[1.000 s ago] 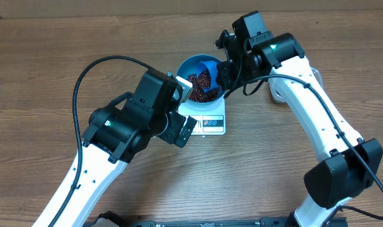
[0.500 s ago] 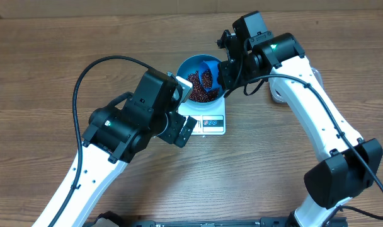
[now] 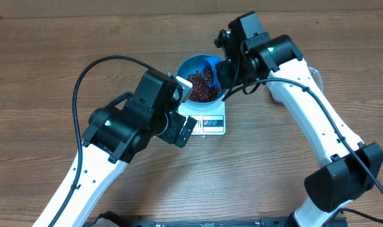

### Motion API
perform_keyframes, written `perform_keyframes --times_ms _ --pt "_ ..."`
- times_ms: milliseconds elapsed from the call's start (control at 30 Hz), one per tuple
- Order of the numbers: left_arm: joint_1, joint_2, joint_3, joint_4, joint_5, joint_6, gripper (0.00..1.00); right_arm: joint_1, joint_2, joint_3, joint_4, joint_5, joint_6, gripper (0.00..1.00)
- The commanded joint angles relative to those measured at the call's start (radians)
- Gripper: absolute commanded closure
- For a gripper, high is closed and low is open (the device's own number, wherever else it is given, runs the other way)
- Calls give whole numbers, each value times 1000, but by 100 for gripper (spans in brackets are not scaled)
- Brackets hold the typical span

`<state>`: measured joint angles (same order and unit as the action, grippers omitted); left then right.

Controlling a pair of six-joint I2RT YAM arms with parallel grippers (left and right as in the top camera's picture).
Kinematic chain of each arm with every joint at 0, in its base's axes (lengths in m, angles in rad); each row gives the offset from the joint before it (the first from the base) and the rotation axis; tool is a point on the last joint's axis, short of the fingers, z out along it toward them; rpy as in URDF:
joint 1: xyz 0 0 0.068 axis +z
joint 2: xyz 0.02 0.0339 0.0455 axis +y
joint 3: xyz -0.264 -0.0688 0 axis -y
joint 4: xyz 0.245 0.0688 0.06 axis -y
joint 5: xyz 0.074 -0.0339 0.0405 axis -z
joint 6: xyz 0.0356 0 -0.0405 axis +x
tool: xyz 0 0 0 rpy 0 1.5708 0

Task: Scoop item into bowl and weigh 150g on scale
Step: 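Shake the tipped scoop over the bowl to add the last beans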

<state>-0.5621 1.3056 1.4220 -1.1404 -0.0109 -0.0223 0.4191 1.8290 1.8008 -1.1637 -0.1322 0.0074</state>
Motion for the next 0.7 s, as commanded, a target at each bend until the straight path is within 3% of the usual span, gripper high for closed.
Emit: perform_keyframes --times_ms 0,667 --pt "6 3 13 0 11 16 0 1 -50 36 3 60 23 96" --pt "6 3 13 0 11 16 0 1 -50 36 -4 -4 23 96"
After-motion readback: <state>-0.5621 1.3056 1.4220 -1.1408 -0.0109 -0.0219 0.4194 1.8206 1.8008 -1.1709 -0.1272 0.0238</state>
